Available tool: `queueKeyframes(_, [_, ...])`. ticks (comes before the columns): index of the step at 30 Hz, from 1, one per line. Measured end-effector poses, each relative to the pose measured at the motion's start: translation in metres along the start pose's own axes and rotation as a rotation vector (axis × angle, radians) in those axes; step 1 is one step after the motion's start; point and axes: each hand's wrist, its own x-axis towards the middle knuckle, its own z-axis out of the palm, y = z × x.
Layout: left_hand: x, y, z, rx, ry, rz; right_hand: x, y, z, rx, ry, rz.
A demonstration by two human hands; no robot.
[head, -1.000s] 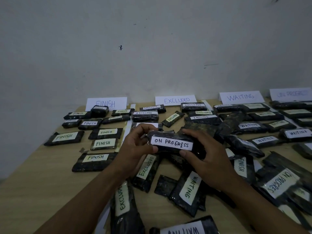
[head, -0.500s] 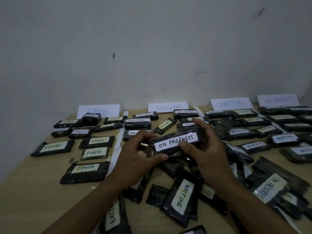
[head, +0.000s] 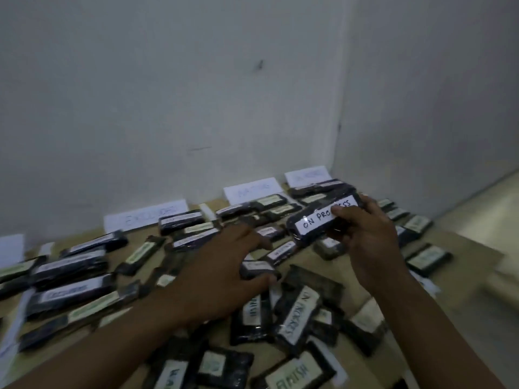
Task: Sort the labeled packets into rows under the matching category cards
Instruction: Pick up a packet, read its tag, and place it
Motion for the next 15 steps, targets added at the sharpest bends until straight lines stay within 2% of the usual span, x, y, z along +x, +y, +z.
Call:
queueKeyframes(4, [0.046, 0.029, 0.048, -0.061, -0.106, 0.126, 0.015, -0.021, -0.071, -0.083, 0.181, -0.033])
queueKeyframes(10, [0.089, 0.064, 0.117, -0.161, -0.352, 0.170, 0.038, -0.043, -0.173, -0.268, 0.456, -0.053])
queueKeyframes(15, [0.091, 0.068, 0.157, -0.050, -0.437, 0.258, 0.051, -0.034, -0.232, -0.531, 0.539, -0.016])
